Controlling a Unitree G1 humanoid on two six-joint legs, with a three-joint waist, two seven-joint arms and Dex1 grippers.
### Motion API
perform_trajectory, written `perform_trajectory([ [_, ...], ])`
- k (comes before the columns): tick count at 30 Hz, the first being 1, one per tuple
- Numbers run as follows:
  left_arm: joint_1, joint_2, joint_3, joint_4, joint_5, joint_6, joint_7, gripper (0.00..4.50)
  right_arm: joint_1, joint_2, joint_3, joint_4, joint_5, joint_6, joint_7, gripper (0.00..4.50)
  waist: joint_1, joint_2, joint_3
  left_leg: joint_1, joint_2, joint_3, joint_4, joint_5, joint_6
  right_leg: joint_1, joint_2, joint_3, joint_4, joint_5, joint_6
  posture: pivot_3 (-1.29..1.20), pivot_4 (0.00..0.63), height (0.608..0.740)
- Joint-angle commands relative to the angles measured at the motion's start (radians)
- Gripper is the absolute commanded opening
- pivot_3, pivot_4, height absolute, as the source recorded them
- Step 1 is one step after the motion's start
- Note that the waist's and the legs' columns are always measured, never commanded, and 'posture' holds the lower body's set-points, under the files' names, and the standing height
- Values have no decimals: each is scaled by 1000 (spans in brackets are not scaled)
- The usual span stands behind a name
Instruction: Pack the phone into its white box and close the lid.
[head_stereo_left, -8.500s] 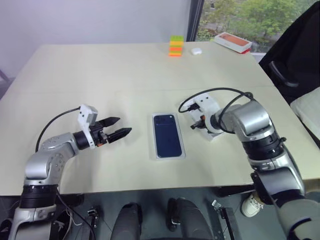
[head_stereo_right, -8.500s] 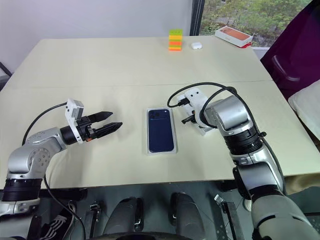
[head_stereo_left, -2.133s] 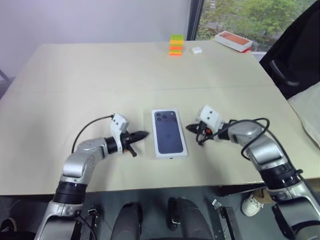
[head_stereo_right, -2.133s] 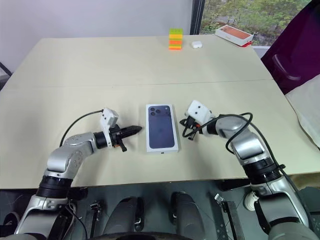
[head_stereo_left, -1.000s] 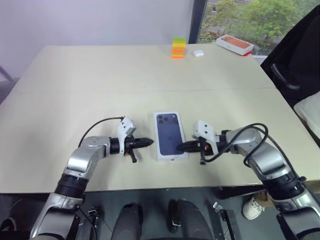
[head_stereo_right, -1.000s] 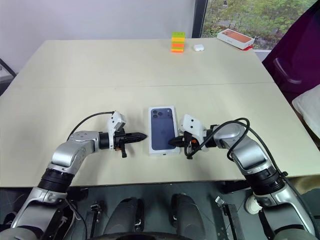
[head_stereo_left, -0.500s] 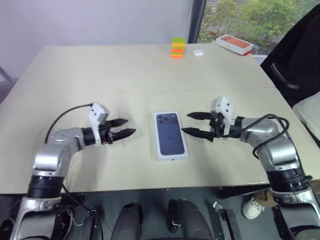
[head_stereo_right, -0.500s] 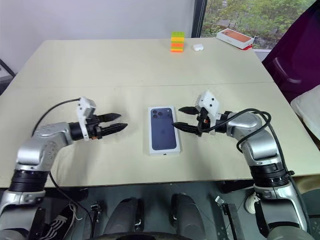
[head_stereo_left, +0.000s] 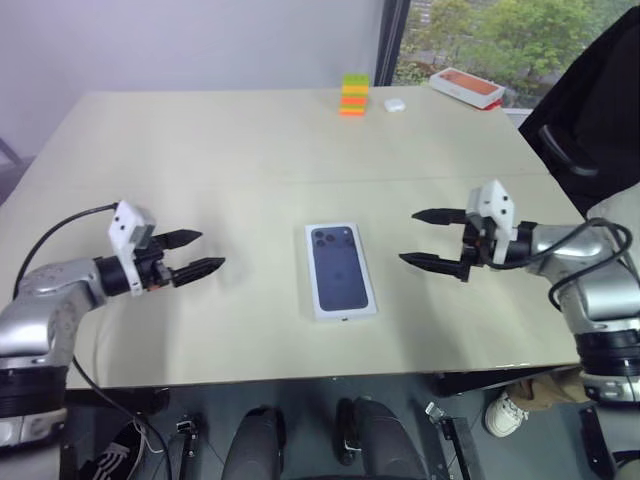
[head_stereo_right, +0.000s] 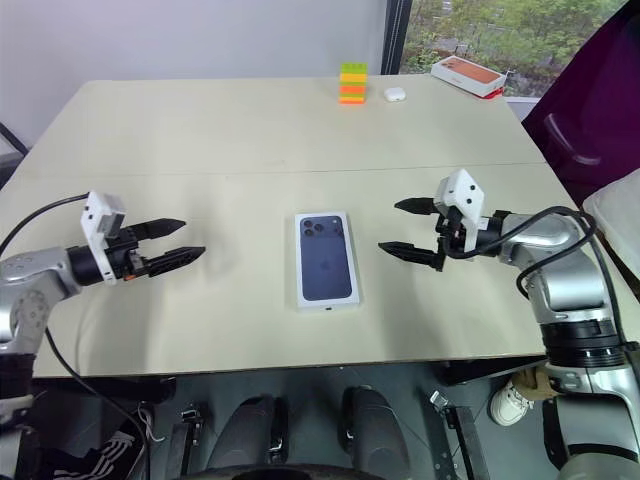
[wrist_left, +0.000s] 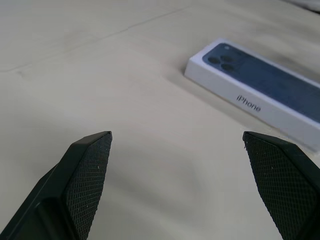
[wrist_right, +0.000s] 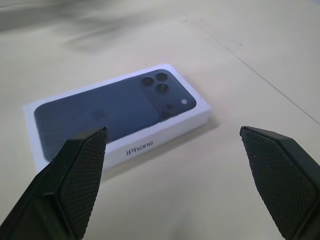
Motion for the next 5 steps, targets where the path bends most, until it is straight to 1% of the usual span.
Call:
perform_trajectory([
  [1,37,27,70,-29,-12,-36,-6,4405,19,-37,-61,2,32,-15,26,4422,0,0,0,0,0,0,0,0,0,0,0,0,0,0,0,0,150,740],
  [5,112,58,137,-8,-4,-92,-30,4405,65,-70,-92,18,27,-47,51,4422,0,0,0,0,0,0,0,0,0,0,0,0,0,0,0,0,150,740],
])
